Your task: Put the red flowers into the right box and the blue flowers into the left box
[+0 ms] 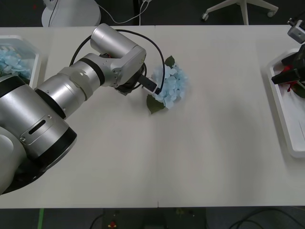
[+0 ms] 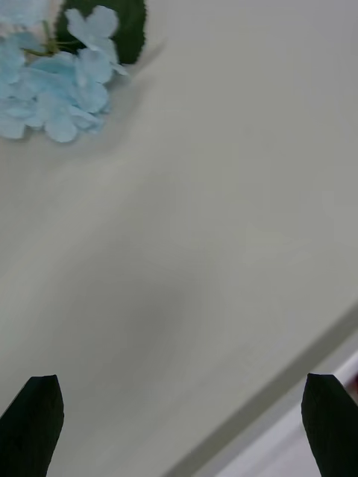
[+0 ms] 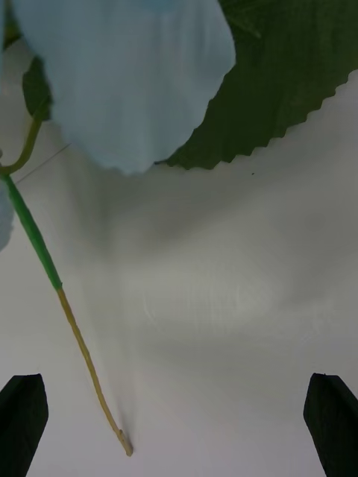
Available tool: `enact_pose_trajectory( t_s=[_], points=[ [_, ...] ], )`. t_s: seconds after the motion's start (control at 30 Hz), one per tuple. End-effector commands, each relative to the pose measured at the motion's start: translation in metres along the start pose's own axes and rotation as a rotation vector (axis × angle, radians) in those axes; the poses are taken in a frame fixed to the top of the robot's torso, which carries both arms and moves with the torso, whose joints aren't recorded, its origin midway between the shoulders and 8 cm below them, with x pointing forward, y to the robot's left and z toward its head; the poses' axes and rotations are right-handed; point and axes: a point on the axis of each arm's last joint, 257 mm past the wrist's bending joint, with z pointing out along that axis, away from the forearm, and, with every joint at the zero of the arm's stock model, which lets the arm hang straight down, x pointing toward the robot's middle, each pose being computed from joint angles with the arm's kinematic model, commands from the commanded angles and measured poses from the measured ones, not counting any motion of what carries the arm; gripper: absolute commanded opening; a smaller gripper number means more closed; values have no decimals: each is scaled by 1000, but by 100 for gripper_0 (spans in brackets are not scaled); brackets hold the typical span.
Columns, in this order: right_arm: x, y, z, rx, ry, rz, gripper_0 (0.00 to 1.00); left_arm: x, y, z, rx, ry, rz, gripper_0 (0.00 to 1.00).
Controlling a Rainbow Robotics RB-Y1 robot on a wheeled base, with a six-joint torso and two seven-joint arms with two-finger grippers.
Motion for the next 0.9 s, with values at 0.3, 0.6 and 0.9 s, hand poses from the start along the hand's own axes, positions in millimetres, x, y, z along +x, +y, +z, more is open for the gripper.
enact_pose_trajectory(
  t_s=[0.3,0.6,0.9],
  points=[
    [-22,94,0,-149,-121,-291,92,-66,72,-27,-192,-132,-36,100],
    [-53,126,7,-157,-195,-385,92,-99,83,-47,-199,-307,-145,100],
    [-82,140,2,-150,-265,-425,92,-125,68,-42,-169,-391,-169,100]
  ],
)
